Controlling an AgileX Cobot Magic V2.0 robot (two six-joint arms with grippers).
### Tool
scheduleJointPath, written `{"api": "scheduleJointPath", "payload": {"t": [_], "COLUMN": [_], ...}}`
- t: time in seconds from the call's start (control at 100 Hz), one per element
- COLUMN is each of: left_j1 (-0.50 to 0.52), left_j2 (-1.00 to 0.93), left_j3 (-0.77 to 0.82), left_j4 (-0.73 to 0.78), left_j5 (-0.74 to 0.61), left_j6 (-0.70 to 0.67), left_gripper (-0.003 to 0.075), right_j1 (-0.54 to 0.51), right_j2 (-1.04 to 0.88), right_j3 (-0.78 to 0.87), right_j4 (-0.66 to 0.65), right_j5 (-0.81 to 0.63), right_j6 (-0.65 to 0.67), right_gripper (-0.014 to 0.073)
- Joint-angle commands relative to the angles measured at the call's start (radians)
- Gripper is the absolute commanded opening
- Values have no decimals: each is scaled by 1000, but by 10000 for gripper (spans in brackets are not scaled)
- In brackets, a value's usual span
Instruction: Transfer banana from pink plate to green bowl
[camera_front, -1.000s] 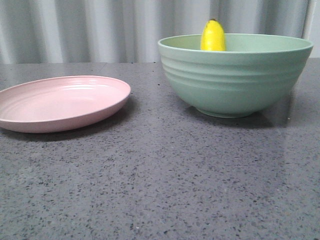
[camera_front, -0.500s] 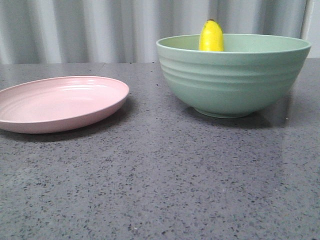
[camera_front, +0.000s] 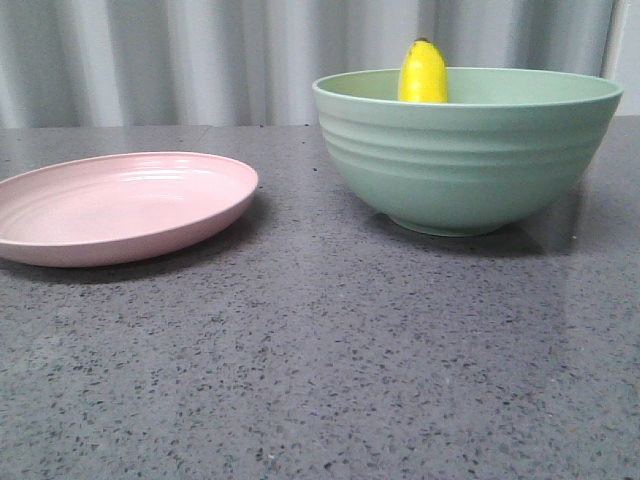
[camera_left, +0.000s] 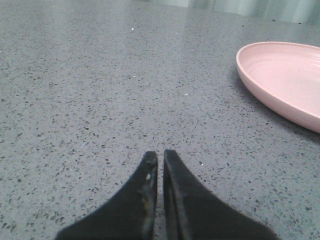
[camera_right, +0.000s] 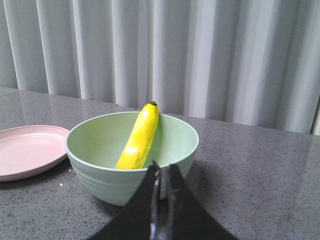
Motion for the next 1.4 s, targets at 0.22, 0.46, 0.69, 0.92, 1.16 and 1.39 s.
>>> {"api": "scheduleJointPath", "payload": {"t": [0.22,0.46,0.69,0.92,1.16,1.39], "left_j1": [1,1,1,1,1,1], "left_j2": [-33,-33,-33,-33,-33,-33], "left_j3": [27,27,27,27,27,27], "left_j4": [-9,-9,-9,-9,-9,-9], "left_j5": [-23,-23,-23,-23,-23,-23], "left_j6": [-10,-10,-10,-10,-10,-10], "left_gripper": [-19,-19,-19,-19,-19,-19], "right_j1": [-5,-9,-203,-453,-470,-470], "right_j2": [-6,-16,-16,-16,-16,-16], "right_j3": [-24,-8,172,366,401,401], "right_j4": [-15,-15,-4,64,72,72], "right_j5": [-74,-97,-382,-572,-327,-167], "right_j6": [0,0,62,117,85,49], "right_gripper": [-74,-74,-74,-74,-74,-74]}}
